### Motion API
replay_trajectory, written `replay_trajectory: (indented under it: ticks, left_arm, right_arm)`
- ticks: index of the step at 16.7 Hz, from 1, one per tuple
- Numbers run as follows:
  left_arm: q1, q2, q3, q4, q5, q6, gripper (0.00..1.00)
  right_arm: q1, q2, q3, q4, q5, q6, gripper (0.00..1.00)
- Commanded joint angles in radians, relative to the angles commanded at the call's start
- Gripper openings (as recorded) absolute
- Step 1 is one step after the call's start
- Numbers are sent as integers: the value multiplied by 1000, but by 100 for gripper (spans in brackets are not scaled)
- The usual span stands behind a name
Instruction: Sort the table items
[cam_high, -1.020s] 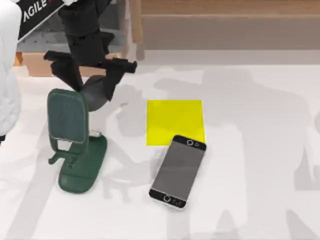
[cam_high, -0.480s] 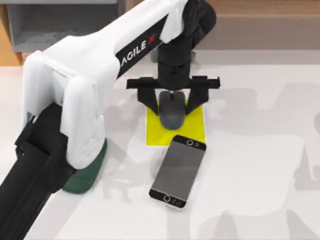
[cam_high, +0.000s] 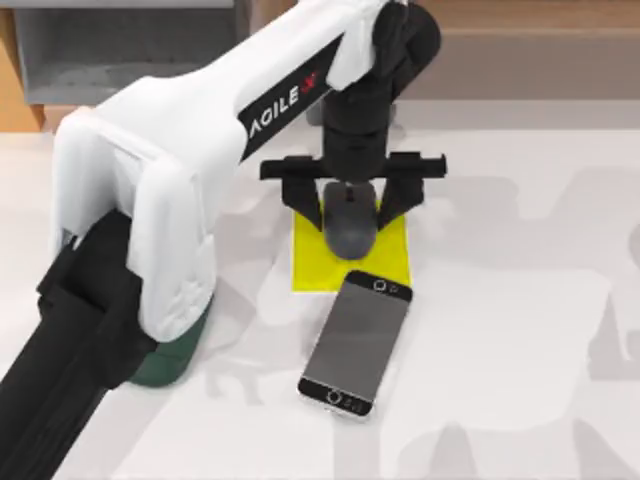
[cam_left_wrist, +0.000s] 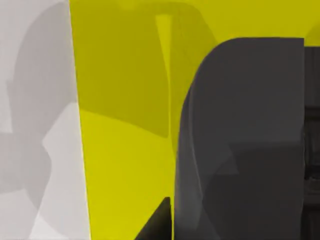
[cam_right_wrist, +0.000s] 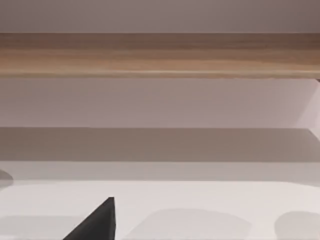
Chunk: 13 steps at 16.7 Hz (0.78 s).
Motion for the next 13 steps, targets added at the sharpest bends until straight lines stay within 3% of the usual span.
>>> replay_trajectory:
  ticks: [8,13]
  left_arm:
    - [-3,-10,-59,50,-2,-3,0]
    - [-3,-10,-59,50,-2,-3,38]
  right_arm:
    - [0,0,0,0,0,0,100]
    - [0,0,0,0,0,0,100]
